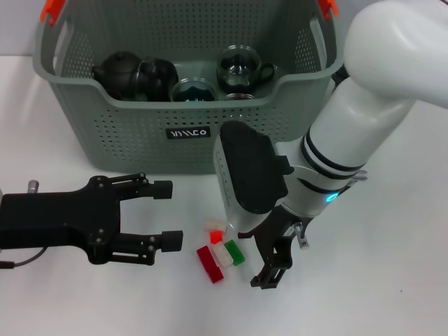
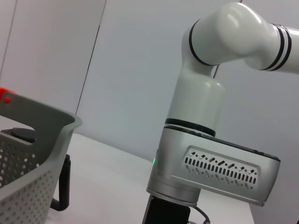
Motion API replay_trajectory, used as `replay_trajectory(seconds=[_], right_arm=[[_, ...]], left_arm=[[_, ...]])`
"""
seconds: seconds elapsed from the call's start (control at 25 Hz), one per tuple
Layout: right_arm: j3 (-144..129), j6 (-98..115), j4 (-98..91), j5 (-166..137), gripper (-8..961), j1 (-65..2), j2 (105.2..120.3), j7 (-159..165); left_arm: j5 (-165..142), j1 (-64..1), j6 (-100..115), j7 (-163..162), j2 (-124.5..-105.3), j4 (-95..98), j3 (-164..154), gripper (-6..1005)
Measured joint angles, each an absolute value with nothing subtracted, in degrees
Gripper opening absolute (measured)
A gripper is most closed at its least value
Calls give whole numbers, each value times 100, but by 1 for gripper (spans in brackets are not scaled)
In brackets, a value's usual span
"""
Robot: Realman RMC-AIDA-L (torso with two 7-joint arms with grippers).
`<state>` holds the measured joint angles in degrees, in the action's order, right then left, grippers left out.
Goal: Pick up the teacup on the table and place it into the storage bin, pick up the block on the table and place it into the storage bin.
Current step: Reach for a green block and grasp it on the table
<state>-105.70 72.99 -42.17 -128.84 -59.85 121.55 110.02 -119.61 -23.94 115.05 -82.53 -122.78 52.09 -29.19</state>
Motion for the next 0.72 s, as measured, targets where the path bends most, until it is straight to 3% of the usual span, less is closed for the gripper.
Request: replay_trajectory(seconds=[0.72], right_arm=[[-10927, 7185, -4156, -12728, 882, -6210, 12171, 11185]], left_arm=[[-11983, -2399, 11508, -8253, -12297, 5182, -2935, 895]])
